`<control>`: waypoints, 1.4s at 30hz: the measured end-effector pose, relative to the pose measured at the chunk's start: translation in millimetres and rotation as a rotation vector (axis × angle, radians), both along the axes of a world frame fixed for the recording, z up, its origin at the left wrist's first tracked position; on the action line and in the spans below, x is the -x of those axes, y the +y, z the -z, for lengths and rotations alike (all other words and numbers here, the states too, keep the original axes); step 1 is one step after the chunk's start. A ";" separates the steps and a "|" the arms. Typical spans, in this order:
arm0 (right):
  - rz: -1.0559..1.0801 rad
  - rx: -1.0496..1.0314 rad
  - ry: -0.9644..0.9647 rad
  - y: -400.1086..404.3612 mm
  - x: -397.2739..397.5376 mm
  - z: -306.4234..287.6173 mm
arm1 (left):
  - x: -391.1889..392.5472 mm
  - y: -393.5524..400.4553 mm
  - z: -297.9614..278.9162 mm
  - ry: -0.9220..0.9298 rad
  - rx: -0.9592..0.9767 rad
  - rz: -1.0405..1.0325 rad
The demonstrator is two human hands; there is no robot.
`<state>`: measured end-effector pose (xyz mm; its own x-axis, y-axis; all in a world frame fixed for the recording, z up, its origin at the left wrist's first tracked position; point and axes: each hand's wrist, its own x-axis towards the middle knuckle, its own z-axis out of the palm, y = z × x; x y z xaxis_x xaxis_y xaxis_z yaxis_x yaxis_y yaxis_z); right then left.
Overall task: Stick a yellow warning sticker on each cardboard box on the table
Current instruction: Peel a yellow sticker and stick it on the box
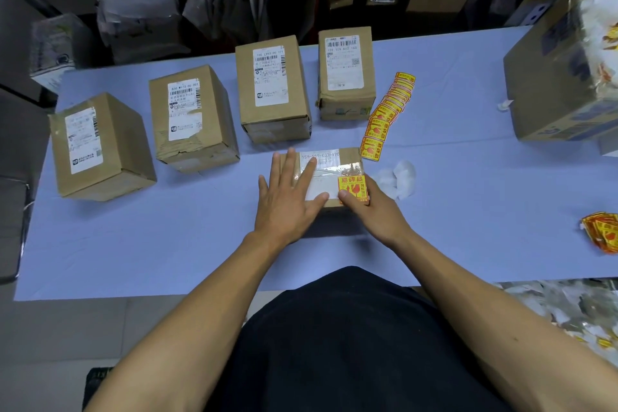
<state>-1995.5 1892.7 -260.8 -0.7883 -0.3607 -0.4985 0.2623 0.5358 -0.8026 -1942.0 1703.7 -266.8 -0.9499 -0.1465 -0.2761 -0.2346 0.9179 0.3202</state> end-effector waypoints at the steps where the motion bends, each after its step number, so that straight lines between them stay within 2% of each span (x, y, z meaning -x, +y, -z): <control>1: 0.014 0.010 -0.013 -0.3 0.2 0.5 | 0.3 0.0 -0.1 0.021 -0.034 -0.017; 3: 0.084 0.061 -0.052 -3.3 4.2 2.0 | 0.3 -1.3 -0.8 0.118 -0.176 -0.134; 5: 0.178 0.105 -0.103 -8.8 11.3 1.2 | 1.4 -4.8 -1.1 0.209 -0.362 -0.392; 8: 0.201 0.112 -0.158 -18.0 18.7 1.7 | 7.5 -12.2 1.9 0.085 -0.721 -0.805; 10: 0.185 0.107 -0.159 -22.6 19.6 3.8 | 10.7 -14.4 5.3 -0.030 -0.894 -0.923; 14: 0.173 0.103 -0.131 -25.6 18.3 5.5 | 9.1 -13.1 10.2 -0.045 -0.934 -0.885; 19: 0.198 0.122 -0.076 -19.0 24.0 -10.7 | 18.5 -9.4 -9.5 0.063 -0.989 -0.838; 25: 0.309 0.169 0.045 28.9 65.6 -42.5 | 80.1 29.5 -48.0 0.149 -1.071 -0.696; 29: 0.422 0.151 0.055 78.9 91.9 -48.6 | 124.7 78.3 -53.9 0.096 -1.121 -0.594; 33: 0.498 0.116 0.052 129.3 115.1 -44.7 | 165.0 127.1 -46.9 0.017 -1.077 -0.523; 42: 0.535 0.059 -0.019 191.0 175.5 -14.2 | 234.5 190.5 -17.1 -0.089 -1.035 -0.534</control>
<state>-2171.0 2083.6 -246.6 -0.8607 0.0610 -0.5054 0.5010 0.2777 -0.8197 -2176.5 1894.2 -249.7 -0.8071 -0.1878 -0.5598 -0.5710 0.0067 0.8209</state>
